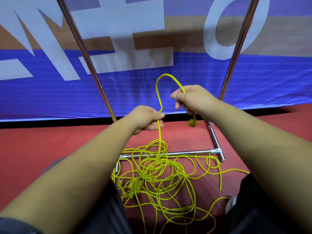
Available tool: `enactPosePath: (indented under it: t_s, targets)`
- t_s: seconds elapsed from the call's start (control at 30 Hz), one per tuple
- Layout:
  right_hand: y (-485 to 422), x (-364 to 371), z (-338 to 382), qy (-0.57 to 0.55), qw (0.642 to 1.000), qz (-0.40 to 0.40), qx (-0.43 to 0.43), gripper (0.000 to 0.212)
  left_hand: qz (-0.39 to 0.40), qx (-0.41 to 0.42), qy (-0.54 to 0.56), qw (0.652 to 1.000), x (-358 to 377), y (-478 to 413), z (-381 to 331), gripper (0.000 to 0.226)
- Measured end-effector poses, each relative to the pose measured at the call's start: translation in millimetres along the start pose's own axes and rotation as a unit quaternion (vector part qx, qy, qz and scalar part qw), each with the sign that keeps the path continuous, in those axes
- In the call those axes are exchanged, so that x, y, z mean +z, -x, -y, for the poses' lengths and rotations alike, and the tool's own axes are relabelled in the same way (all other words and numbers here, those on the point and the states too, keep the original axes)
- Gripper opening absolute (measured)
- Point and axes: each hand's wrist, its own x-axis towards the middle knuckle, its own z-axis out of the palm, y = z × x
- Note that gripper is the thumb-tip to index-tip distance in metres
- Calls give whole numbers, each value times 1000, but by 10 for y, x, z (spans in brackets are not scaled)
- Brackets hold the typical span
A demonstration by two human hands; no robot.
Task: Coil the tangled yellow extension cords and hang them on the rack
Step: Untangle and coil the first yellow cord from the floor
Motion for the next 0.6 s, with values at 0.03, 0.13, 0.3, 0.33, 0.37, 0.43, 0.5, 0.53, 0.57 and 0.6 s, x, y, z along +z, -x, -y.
enactPosePath:
  t_s: [0.03, 0.13, 0.3, 0.33, 0.37, 0.43, 0.5, 0.53, 0.57, 0.6]
  targets:
    - [-8, 20, -34, 19, 1000, 16, 13, 18, -9, -11, 69, 997, 16, 28, -62, 19]
    - [-40, 100, -117, 69, 995, 60, 37, 19, -15, -45, 233, 971, 40, 77, -179, 13]
    - [-36, 286, -166, 64, 988, 127, 61, 38, -37, -63, 324, 943, 2, 84, -221, 14]
    - [-24, 298, -170, 81, 985, 138, 59, 42, -49, -60, 330, 941, -12, 82, -226, 17]
    - [-6, 302, -167, 104, 983, 144, 51, 42, -59, -53, 335, 939, -30, 75, -230, 20]
    - [15, 302, -152, 126, 984, 125, 35, 32, -58, -41, 335, 940, -55, 48, -219, 21]
    - [10, 307, -125, 105, 991, 77, 32, 25, -49, -44, 282, 957, -59, 14, -170, 30]
    - [6, 307, -106, 91, 994, 52, 34, 23, -46, -52, 217, 974, -49, -9, -118, 37]
    - [-1, 299, -89, 79, 996, 29, 37, 21, -26, -65, 127, 989, -17, 8, -65, 41]
    - [-9, 280, -74, 64, 997, 9, 44, 19, 20, -76, 22, 997, 33, 40, 1, 41]
